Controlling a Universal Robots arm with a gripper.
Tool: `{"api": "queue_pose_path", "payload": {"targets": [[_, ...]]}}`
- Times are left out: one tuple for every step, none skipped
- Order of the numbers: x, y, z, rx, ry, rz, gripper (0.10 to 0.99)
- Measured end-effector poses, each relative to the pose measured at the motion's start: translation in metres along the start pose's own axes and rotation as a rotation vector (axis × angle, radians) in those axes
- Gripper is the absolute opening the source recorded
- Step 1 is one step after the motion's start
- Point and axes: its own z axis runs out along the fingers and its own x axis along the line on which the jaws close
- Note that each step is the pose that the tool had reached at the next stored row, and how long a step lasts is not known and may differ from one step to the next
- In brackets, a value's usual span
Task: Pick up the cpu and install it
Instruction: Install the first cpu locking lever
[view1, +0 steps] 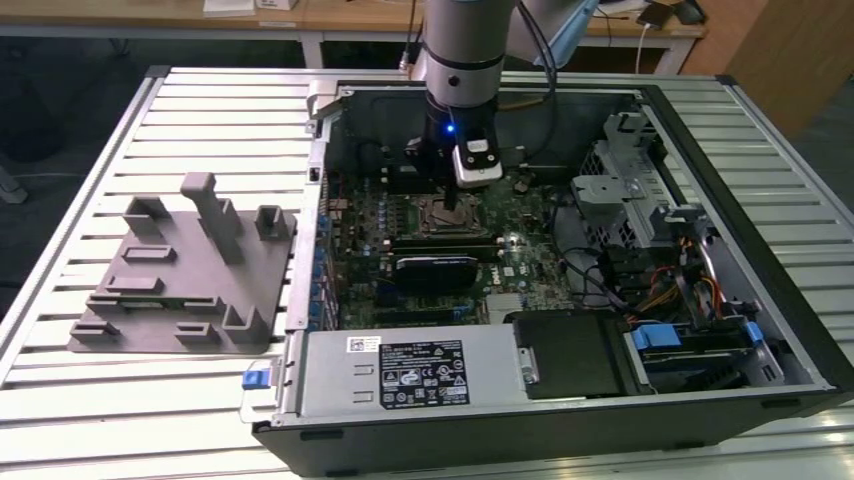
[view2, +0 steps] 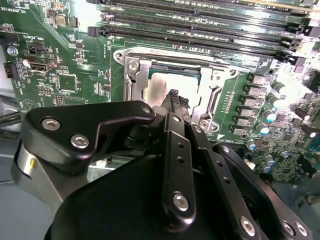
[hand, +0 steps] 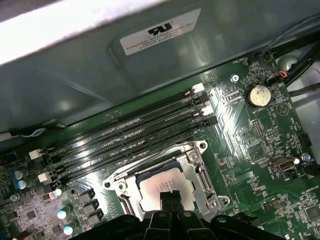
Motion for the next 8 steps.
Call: {"api": "queue_pose_path", "payload": {"targets": [[0.0000,0.0000,-0.0010,0.000,-0.0001,0.000,0.106],[-0.0001,0.0001,-0.0027,0.000,0.0000,0.000,0.106],[-0.0001,0.0001,-0.0048,0.000,0.0000,0.000,0.106],[-0.0002,0.0002,-0.0071,0.000,0.0000,0.000,0.106],[-0.0002,0.0002,-0.0092,0.000,-0.0001,0.000,0.106],[-0.0003,0.0002,-0.0105,0.000,0.0000,0.000,0.106],[-0.0003,0.0003,-0.0108,0.000,0.0000,0.000,0.106],[-0.0003,0.0003,-0.0108,0.000,-0.0001,0.000,0.106]]}}
